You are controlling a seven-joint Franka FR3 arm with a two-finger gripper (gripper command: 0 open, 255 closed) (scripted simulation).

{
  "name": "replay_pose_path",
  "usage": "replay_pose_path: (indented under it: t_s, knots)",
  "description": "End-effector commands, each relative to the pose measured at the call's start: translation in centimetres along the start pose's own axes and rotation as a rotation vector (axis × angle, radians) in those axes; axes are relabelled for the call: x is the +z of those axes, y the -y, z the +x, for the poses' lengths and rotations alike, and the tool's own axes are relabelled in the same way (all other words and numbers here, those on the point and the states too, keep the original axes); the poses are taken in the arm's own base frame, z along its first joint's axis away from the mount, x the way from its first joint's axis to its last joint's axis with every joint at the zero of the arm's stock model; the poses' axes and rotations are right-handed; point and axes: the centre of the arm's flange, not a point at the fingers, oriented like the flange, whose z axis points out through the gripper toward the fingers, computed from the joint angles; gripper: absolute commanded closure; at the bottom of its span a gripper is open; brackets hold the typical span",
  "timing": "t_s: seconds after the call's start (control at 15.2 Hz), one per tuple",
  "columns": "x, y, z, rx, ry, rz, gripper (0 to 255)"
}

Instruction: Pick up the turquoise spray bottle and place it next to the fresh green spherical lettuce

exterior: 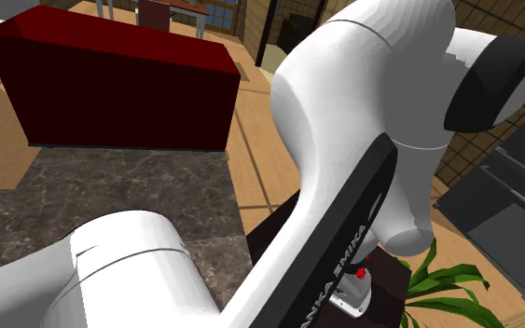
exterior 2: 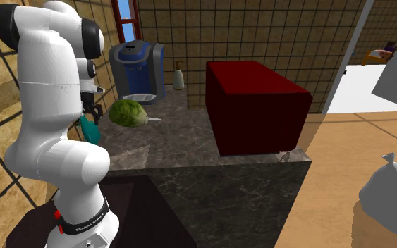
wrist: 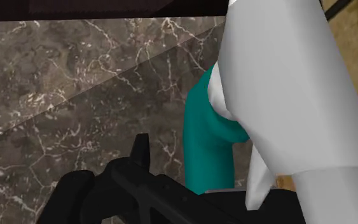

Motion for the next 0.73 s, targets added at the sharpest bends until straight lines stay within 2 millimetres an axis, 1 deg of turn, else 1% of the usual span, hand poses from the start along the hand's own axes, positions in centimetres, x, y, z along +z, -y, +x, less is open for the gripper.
replay_pose_path:
  t_s: [0.0,0.13,0.66]
  knots:
    - [-2.0,0.0,0.0,0.000,0.001,0.000,0]
    - [-4.4,0.0,0.0,0.000,0.001,0.000,0]
    - [-4.4,0.0,0.0,0.000,0.001,0.000,0]
